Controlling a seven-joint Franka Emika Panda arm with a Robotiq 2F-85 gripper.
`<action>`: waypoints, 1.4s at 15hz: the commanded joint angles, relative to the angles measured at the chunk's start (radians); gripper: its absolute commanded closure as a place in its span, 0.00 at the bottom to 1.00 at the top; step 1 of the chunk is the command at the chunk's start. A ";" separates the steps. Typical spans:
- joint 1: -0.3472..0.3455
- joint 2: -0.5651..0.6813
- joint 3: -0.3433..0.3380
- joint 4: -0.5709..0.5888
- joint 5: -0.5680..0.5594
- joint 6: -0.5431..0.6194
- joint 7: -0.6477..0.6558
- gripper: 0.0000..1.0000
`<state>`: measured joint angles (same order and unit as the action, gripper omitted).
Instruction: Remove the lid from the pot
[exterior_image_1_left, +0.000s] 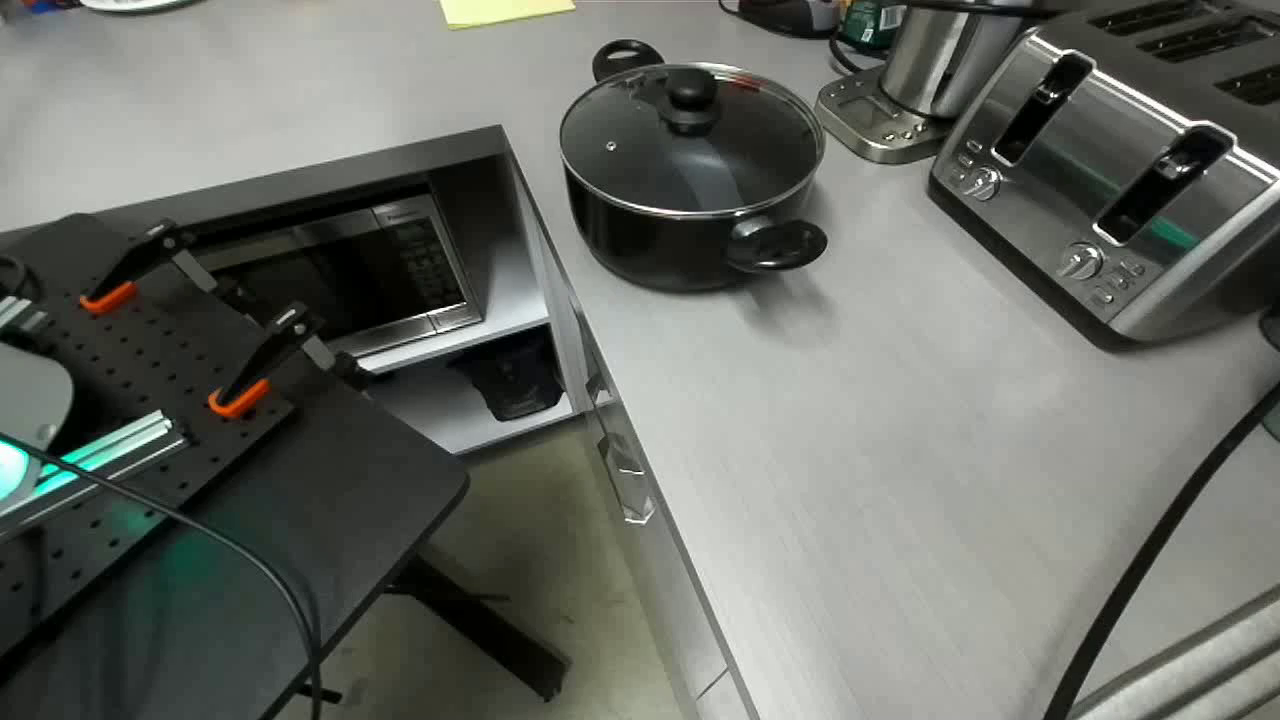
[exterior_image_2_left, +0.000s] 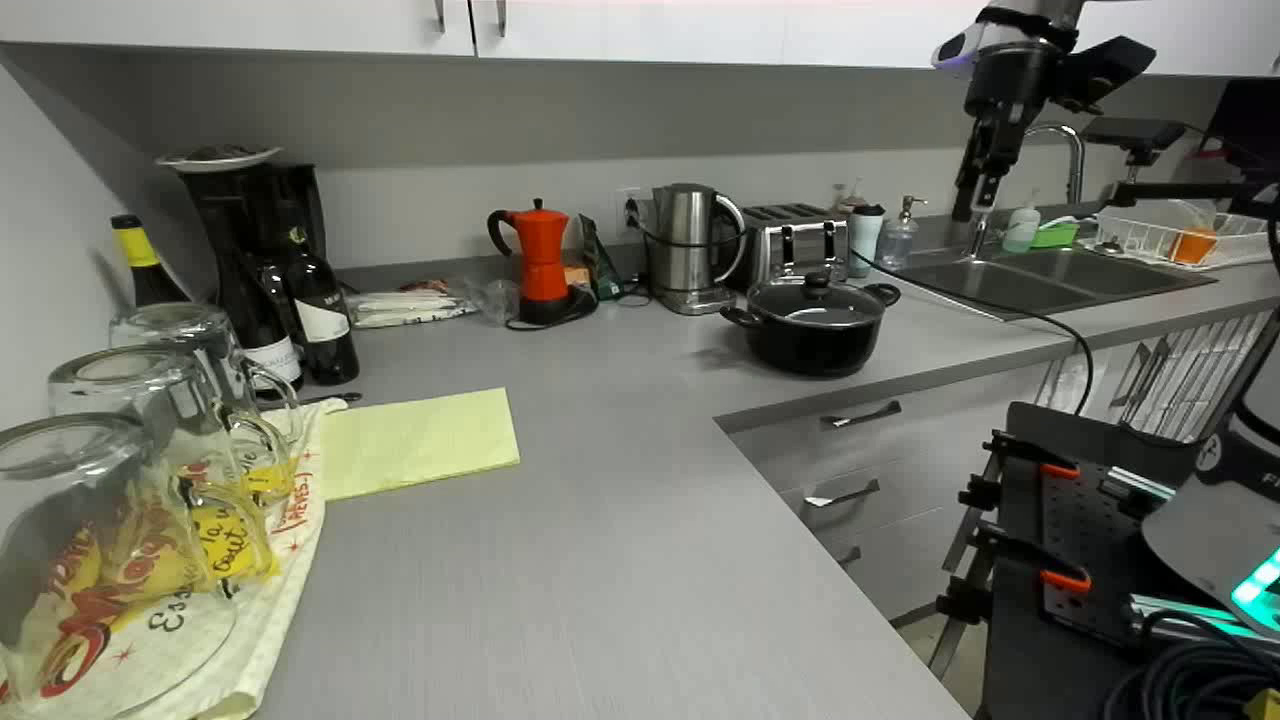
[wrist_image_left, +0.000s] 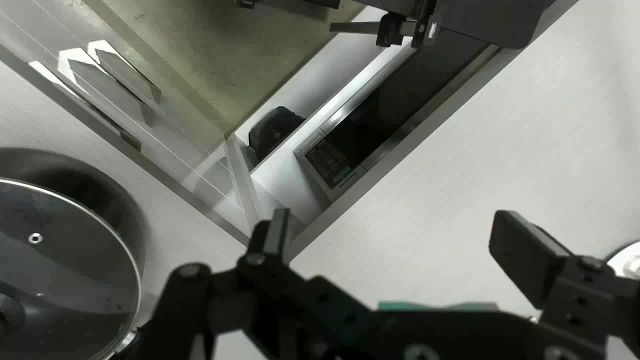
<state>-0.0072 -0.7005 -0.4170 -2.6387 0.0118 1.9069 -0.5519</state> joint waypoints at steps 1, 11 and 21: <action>-0.027 0.008 0.025 0.001 0.018 -0.002 -0.016 0.00; -0.036 0.151 0.087 0.047 0.011 0.119 0.099 0.00; -0.120 0.522 0.144 0.257 0.022 0.247 0.368 0.00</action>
<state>-0.0909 -0.3048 -0.2927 -2.4850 0.0119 2.1568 -0.2531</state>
